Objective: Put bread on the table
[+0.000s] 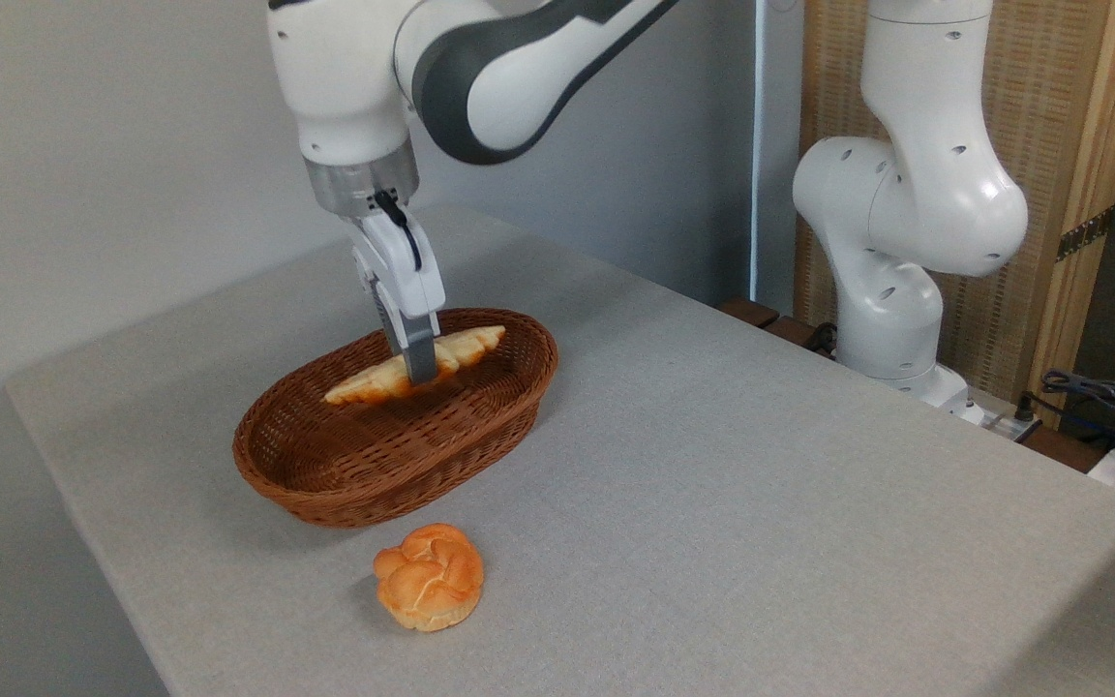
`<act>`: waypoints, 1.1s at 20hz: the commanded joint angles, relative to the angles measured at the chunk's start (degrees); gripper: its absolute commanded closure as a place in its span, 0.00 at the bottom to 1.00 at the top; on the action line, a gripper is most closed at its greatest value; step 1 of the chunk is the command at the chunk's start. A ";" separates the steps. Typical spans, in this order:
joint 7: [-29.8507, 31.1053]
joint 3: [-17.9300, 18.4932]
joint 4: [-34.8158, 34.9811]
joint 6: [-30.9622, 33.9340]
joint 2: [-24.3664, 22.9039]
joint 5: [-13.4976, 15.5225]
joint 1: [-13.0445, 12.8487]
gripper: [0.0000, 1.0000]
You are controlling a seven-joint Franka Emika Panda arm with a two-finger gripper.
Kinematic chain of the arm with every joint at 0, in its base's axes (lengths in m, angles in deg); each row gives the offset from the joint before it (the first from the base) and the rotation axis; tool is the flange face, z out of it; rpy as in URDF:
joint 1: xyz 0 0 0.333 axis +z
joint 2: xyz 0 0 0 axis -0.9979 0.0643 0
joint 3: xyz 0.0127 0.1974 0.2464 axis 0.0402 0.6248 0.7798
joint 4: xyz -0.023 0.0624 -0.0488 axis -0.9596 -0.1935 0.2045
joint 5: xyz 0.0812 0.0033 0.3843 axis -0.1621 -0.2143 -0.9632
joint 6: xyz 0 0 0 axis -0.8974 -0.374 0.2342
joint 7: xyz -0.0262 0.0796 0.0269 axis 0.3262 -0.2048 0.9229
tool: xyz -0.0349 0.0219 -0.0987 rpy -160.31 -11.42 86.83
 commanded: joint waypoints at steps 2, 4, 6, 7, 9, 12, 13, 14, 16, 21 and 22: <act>-3.85 4.68 -4.81 7.82 -1.24 -5.43 -0.26 0.66; -7.10 7.49 -4.72 10.89 -2.73 -9.03 -0.26 0.58; -12.19 10.65 -4.64 14.76 -4.32 -12.02 -0.26 0.40; -13.87 12.15 -4.63 16.26 -4.58 -13.08 -0.26 0.26; -15.28 14.00 -4.63 18.28 -5.20 -14.41 -0.26 0.05; -15.55 16.73 -4.63 21.27 -5.81 -15.29 -0.26 0.00; -15.47 17.17 -4.63 21.72 -6.08 -15.29 -0.26 0.00; -15.38 17.26 -4.63 21.72 -5.99 -15.29 -0.26 0.00; -15.38 17.17 -4.63 21.72 -5.99 -15.20 -0.26 0.00; -15.11 17.17 -5.07 21.02 -5.99 -14.59 -0.26 0.00; -15.11 17.17 -5.86 20.84 -5.99 -14.59 -0.26 0.00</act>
